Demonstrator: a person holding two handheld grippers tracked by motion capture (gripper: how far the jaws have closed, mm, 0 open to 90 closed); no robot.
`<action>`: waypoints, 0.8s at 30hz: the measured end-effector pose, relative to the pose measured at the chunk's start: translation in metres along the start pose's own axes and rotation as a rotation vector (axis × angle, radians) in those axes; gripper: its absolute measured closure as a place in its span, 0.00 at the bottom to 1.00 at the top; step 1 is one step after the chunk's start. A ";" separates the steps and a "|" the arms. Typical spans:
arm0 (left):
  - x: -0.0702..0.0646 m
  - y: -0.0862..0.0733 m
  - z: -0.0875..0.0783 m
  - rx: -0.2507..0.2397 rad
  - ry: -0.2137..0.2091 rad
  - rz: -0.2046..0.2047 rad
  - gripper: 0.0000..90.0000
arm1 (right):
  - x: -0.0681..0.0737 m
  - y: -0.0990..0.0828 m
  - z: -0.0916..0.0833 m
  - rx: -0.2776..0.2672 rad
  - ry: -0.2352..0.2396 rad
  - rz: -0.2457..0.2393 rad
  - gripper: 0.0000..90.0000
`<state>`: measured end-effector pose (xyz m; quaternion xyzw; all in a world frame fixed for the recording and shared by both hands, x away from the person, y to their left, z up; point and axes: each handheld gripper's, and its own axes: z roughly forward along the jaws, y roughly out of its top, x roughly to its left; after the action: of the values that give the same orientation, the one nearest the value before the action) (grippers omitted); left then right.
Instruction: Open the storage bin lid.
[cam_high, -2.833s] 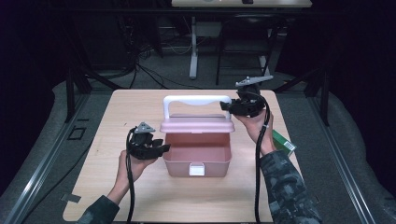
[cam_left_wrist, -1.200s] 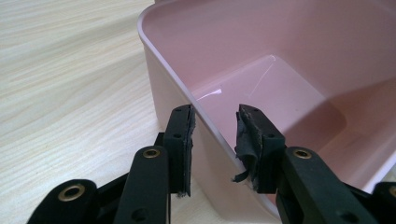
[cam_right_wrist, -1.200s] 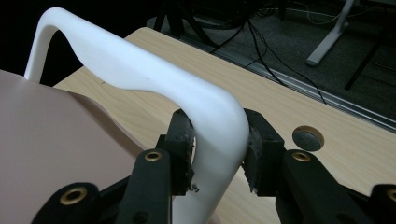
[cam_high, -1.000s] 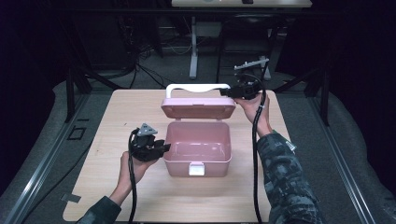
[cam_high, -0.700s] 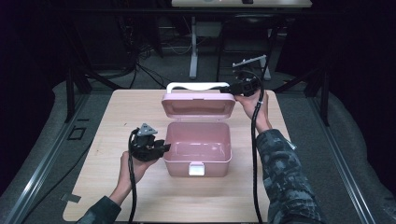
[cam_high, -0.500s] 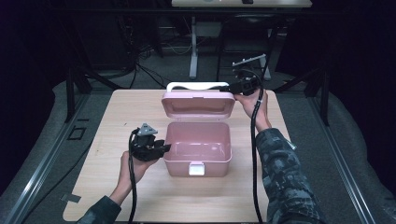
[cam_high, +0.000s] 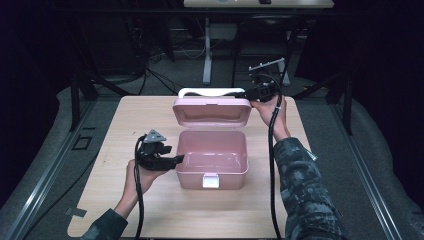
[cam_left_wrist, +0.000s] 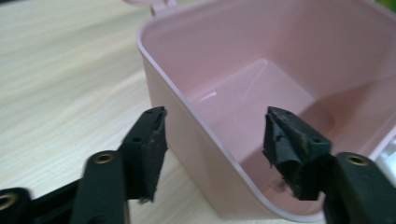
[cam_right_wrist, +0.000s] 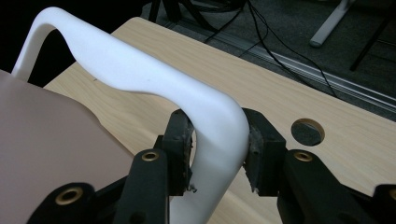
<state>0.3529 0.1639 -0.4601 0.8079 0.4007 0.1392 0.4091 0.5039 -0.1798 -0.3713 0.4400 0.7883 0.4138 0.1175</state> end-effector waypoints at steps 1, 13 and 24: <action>0.001 0.003 -0.003 -0.008 0.005 0.008 0.39 | 0.000 0.000 0.000 -0.003 0.001 0.000 0.72; 0.013 0.056 -0.008 -0.076 0.085 0.065 0.43 | 0.001 -0.002 -0.001 -0.016 0.002 0.001 0.72; 0.013 0.103 -0.015 -0.217 0.152 0.143 0.71 | 0.002 -0.006 -0.002 -0.032 0.003 0.001 0.71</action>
<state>0.4078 0.1466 -0.3720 0.7725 0.3545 0.2712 0.4518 0.4984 -0.1807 -0.3740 0.4380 0.7814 0.4271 0.1229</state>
